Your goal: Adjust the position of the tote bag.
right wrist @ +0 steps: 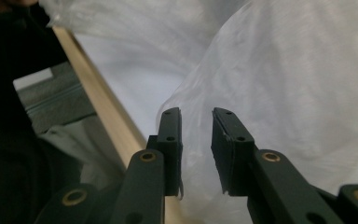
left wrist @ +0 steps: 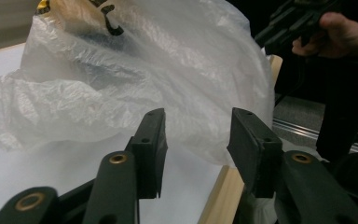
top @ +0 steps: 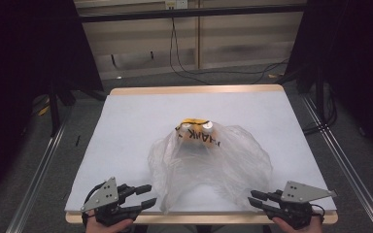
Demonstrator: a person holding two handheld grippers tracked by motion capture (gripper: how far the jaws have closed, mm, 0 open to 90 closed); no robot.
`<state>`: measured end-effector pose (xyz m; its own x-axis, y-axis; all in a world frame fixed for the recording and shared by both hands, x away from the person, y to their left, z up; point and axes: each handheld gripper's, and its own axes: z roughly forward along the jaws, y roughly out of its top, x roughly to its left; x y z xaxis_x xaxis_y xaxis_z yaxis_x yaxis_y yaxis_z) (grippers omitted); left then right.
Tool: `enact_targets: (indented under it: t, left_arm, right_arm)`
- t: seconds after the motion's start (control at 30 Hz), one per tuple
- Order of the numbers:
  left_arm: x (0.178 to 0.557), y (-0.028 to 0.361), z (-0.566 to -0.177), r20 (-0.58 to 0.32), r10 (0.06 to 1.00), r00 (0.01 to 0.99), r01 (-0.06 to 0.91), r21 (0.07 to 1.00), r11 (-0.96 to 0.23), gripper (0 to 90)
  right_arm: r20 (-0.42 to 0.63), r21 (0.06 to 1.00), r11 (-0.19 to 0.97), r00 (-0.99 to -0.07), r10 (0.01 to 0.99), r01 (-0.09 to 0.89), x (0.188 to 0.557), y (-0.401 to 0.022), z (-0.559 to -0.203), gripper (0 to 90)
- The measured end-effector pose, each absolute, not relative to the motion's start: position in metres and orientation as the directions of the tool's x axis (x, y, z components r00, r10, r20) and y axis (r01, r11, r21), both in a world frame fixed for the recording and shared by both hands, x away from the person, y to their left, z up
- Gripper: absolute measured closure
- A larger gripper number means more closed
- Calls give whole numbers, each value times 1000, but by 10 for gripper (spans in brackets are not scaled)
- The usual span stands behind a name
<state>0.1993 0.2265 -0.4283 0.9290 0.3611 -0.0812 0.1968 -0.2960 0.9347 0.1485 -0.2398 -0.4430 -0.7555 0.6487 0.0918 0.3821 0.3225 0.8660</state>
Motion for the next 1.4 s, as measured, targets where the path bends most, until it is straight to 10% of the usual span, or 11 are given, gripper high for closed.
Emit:
enact_targets:
  t: [0.77,1.4]
  left_arm:
    - [192,200,-437,-68,289,955,177,911,-373,373]
    - [197,180,-445,-74,271,960,191,879,-437,400]
  right_arm:
    - [64,717,525,-793,606,459,174,-213,-470,534]
    - [27,728,529,-790,613,436,172,-211,-468,881]
